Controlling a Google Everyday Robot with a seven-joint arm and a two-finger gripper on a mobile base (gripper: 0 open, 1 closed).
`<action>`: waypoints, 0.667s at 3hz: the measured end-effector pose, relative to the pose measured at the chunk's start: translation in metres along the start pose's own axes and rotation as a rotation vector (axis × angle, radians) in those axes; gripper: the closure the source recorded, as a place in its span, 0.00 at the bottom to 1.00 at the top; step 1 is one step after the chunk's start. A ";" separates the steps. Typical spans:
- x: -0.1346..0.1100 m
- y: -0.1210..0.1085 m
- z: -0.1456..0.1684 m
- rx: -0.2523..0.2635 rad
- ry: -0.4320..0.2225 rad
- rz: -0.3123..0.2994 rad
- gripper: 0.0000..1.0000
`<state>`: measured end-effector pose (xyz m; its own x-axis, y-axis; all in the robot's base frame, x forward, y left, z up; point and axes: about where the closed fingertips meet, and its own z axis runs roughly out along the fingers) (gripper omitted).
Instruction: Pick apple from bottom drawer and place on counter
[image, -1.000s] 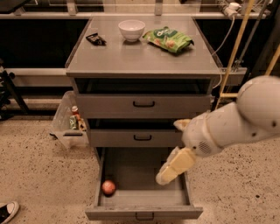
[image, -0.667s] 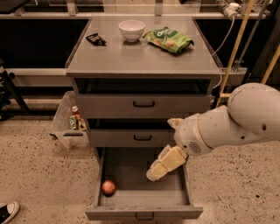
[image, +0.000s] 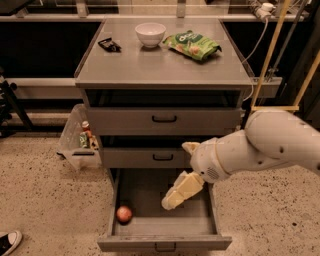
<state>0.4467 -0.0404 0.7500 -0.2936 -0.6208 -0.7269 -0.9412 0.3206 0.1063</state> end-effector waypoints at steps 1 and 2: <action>0.024 -0.008 0.070 -0.077 -0.072 -0.023 0.00; 0.035 -0.024 0.127 -0.062 -0.200 -0.082 0.00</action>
Offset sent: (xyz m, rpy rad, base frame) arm 0.0554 0.1000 -0.2417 0.4185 -0.1617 0.1368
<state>0.4801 0.0216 0.6359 -0.1828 -0.4868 -0.8542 -0.9708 0.2264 0.0788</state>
